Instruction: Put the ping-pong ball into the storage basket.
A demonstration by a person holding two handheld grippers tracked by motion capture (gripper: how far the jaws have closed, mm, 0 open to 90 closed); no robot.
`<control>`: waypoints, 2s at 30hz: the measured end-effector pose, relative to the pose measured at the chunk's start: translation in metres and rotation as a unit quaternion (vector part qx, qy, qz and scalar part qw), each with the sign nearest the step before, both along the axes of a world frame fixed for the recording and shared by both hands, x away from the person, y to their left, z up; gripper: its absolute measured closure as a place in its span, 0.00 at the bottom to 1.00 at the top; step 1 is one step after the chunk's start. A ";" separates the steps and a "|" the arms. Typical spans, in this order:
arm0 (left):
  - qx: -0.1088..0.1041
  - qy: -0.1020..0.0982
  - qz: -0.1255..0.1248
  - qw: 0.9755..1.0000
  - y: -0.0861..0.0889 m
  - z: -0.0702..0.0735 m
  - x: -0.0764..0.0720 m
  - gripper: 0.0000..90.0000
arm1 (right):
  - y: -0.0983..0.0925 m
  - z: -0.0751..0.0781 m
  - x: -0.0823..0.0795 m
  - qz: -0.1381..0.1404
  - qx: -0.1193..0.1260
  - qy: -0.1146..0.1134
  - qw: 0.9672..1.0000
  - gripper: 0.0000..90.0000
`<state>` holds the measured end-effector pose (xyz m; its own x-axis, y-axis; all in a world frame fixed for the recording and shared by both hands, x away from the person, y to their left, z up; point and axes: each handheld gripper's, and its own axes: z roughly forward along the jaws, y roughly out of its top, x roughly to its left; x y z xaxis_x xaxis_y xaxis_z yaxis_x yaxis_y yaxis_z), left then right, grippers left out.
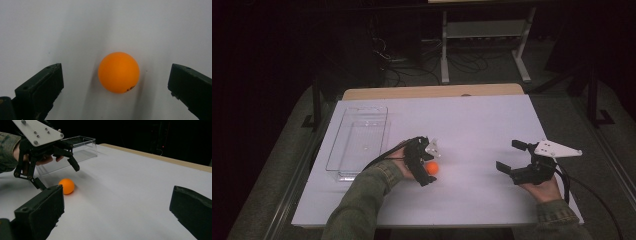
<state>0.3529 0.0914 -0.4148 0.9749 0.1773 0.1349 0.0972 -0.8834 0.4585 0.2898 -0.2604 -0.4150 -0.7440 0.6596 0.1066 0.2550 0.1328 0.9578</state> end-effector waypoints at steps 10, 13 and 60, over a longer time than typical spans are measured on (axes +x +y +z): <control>0.016 0.005 -0.005 1.000 -0.003 -0.005 0.002 0.10 | 0.001 0.000 0.000 0.003 -0.002 0.001 1.000 0.00; 0.024 -0.006 -0.009 1.000 -0.002 -0.004 0.000 0.17 | 0.001 -0.001 0.000 0.004 -0.002 0.001 1.000 0.00; 0.042 0.024 -0.022 0.999 -0.002 -0.005 0.003 0.56 | 0.001 -0.001 0.001 0.005 -0.006 0.001 1.000 0.00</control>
<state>0.3562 0.0893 -0.4195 0.9871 0.1249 0.0999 0.0785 -0.9227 0.3774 0.2907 -0.2594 -0.4158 -0.7505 0.6531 0.1013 0.2562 0.1462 0.9555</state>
